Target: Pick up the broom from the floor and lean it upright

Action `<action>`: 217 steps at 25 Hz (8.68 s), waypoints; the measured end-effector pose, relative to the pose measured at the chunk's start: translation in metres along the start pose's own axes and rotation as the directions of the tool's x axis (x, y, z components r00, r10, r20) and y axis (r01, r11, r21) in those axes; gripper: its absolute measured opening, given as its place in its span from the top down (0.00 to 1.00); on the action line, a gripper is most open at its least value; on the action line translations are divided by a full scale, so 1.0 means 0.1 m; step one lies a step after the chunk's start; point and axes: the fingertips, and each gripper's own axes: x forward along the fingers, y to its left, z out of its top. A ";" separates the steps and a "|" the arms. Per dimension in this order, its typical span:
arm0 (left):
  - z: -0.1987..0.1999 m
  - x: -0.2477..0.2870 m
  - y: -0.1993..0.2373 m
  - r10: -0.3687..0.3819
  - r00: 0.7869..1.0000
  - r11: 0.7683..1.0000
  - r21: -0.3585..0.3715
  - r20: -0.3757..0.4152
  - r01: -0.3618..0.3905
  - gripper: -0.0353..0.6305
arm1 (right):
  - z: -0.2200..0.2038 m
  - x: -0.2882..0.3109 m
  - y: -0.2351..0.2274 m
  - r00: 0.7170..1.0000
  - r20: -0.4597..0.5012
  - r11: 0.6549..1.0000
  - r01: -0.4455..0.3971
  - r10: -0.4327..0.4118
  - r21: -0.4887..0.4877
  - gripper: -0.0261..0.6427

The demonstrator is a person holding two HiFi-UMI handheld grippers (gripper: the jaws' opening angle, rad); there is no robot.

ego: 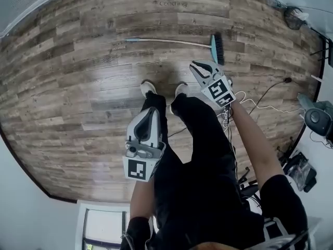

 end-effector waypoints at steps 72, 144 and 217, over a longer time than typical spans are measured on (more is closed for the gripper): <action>-2.14 1.70 1.55 0.067 0.996 0.997 -0.019 -0.063 -0.069 0.92 | -2.56 3.06 -1.41 0.958 -0.259 0.915 -0.213 0.126 -0.342 0.84; 0.87 5.26 0.55 -0.146 0.963 0.987 0.035 -0.227 0.158 0.92 | 0.58 1.26 -4.86 0.834 0.113 0.719 0.386 -0.539 0.578 0.84; 2.83 4.76 0.38 -0.142 0.977 0.989 -0.057 -0.160 0.134 0.92 | 4.02 -2.44 -3.59 0.736 0.496 0.778 0.066 -0.461 0.625 0.93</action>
